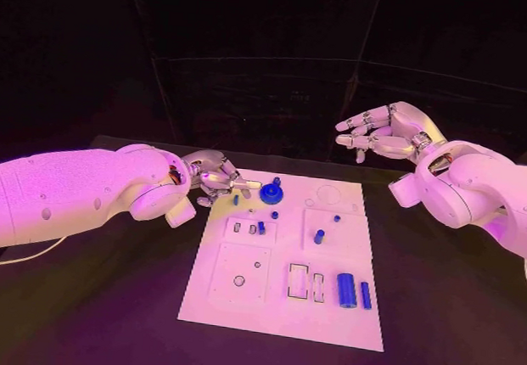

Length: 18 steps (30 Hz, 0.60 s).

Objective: Assemble the parts on the task board

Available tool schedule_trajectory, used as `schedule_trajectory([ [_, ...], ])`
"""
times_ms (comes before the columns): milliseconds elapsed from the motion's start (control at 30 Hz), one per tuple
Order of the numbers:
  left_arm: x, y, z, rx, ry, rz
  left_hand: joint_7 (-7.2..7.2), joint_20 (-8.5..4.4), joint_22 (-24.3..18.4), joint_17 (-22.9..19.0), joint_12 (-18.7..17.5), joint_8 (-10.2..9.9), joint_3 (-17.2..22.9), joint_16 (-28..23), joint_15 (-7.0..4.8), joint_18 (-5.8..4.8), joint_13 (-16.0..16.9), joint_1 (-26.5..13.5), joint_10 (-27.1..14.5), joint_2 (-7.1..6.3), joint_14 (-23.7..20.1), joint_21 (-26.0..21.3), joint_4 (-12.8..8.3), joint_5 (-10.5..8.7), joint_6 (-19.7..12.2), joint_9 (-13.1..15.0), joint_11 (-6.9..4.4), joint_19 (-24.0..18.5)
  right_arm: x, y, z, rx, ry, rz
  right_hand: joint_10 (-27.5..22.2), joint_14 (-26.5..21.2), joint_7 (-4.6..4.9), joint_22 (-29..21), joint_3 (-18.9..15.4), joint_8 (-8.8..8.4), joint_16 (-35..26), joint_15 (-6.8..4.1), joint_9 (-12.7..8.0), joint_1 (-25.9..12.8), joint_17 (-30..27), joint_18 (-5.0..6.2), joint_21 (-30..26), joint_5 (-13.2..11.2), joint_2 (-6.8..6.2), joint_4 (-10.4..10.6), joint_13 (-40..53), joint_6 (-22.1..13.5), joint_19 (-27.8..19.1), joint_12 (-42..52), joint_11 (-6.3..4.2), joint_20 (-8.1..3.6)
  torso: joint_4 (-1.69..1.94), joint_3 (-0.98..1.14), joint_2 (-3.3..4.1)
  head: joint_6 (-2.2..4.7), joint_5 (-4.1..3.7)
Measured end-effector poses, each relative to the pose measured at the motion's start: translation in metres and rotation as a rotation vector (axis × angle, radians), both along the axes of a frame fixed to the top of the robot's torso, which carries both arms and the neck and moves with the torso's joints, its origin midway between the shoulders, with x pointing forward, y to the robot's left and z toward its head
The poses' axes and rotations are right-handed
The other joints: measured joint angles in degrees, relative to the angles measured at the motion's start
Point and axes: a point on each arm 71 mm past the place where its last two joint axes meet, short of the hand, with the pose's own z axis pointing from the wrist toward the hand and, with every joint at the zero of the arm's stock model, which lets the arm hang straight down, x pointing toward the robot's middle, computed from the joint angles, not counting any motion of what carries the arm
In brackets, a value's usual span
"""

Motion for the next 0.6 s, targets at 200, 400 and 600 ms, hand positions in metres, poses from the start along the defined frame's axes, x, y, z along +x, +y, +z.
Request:
schedule_trajectory([
  [200, 0.004, -0.021, 0.001, 0.175, -0.001, -0.053, -0.72, -0.46, 3.33, 0.00, 3.05, 3.19, -1.93, 0.00, -0.19, 0.00, 2.92, 0.00, 0.40, 0.00, 0.20, 2.32, 2.24, 0.00, -0.11, 2.76, -0.40, 0.45, 0.000, 0.000, 0.001, 0.009, 0.006, 0.001, 1.51, -0.04, 0.01, -2.90, 1.10, -1.00, 1.11, 0.39, -0.12, -0.71, -0.01, -0.01, -3.74, 0.00, -0.88, 0.29, -6.05, 0.01, -0.20, -5.85, 0.51, 0.21, -0.04, 0.18, -0.51, -0.42, 0.15],
  [400, 0.008, -0.040, -0.005, 0.305, 0.003, -0.076, -1.39, -0.83, 6.20, -0.01, 7.35, 6.42, -3.80, 0.00, -0.60, -0.95, 7.11, 0.00, 1.87, 0.00, 0.20, 4.29, 4.11, 0.00, -1.09, 5.92, -1.00, 0.83, -0.001, 0.004, 0.001, 0.000, 0.006, 0.011, 2.20, -0.22, 0.32, -4.25, 1.50, -1.75, 1.53, 0.62, -0.18, -1.38, -0.01, -0.01, -5.32, 1.25, -1.84, 0.69, -9.36, -0.31, 0.02, -8.73, 0.79, 0.43, -0.02, 0.31, -0.70, -0.58, 0.38],
  [600, 0.011, -0.051, -0.009, 0.377, 0.016, -0.085, -1.93, -1.16, 8.04, -0.01, 9.58, 9.81, -4.89, 0.00, -1.01, -0.95, 9.16, 0.01, 2.16, 0.01, 0.20, 5.32, 5.20, 0.00, -2.38, 9.77, -1.30, 1.16, -0.001, 0.005, 0.001, -0.018, 0.003, 0.013, 2.90, -0.20, 0.83, -4.97, 1.73, -2.32, 1.87, 1.05, -0.18, -1.70, -0.01, -0.02, -6.38, 3.17, -2.62, 0.92, -12.11, -0.83, 0.85, -10.44, 1.11, 0.82, -0.12, 0.36, -0.64, -0.62, 0.73],
])
